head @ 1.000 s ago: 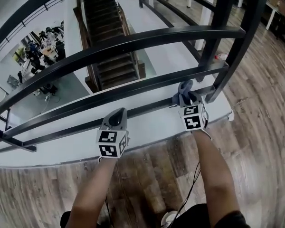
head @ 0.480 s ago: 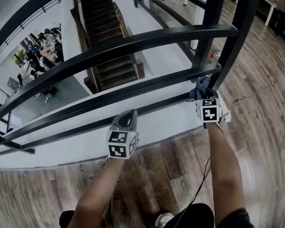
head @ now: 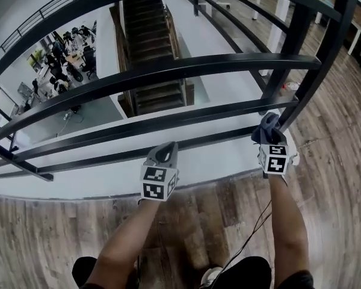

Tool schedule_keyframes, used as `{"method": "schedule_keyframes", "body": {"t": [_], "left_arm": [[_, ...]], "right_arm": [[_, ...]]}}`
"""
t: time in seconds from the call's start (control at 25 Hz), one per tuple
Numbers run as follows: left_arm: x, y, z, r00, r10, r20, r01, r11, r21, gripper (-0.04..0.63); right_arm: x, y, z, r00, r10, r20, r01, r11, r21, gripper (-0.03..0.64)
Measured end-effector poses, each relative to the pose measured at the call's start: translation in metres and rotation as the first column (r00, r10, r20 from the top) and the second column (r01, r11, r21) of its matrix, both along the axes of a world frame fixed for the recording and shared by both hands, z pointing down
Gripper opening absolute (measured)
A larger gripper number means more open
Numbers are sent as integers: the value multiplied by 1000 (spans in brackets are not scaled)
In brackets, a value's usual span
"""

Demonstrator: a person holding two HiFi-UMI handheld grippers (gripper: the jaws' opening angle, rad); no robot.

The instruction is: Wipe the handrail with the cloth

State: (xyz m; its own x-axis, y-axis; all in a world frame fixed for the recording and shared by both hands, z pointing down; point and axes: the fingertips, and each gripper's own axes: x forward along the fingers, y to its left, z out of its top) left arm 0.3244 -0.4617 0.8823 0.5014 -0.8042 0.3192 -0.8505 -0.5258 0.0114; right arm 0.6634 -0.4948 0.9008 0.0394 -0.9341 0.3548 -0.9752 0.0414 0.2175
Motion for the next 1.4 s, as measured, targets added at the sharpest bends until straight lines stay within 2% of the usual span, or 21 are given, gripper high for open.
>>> {"method": "schedule_keyframes", "body": {"t": [0.12,0.24,0.36,0.44,0.56,0.68,0.84,1.04,1.24,1.4], "left_arm": [[-29,11,-18,999,-24,-22,24,1000,-19,-2],[-48,37,-56,999,15,-41,-16,999,-30,-2],[-65,73,-117,995,53,-84,-55,998,-29,-2],[-75,91,-159,995,56,-88,-60,998,-36,-2],[-94,112,-223,997,30,-78,-35,997,-70,-2],[-115,140,-291,995,-15,-99,5,994,-110,-2],[-128,176,-376,993,-32,-116,15,990,-140,-2],[-161,203,-479,992,-74,-106,57,986,-155,-2],[-196,229,-578,984,-118,-133,102,987,-125,-2],[-232,244,-642,984,-127,-126,120,991,-66,-2]], "right_arm": [[-48,29,-21,999,-44,15,44,999,9,97],[-106,75,-63,997,-66,50,65,998,24,97],[-166,126,-120,994,-84,72,82,996,29,97],[-200,154,-162,992,-101,82,99,995,30,97],[-245,185,-239,985,-122,119,118,992,44,97],[-286,210,-315,971,-146,189,141,989,38,97],[-329,234,-399,948,-191,253,198,980,-2,97],[-374,243,-517,929,-303,213,302,953,35,97],[-410,274,-608,902,-386,192,391,920,11,97],[-446,297,-658,880,-430,201,434,901,27,97]]}}
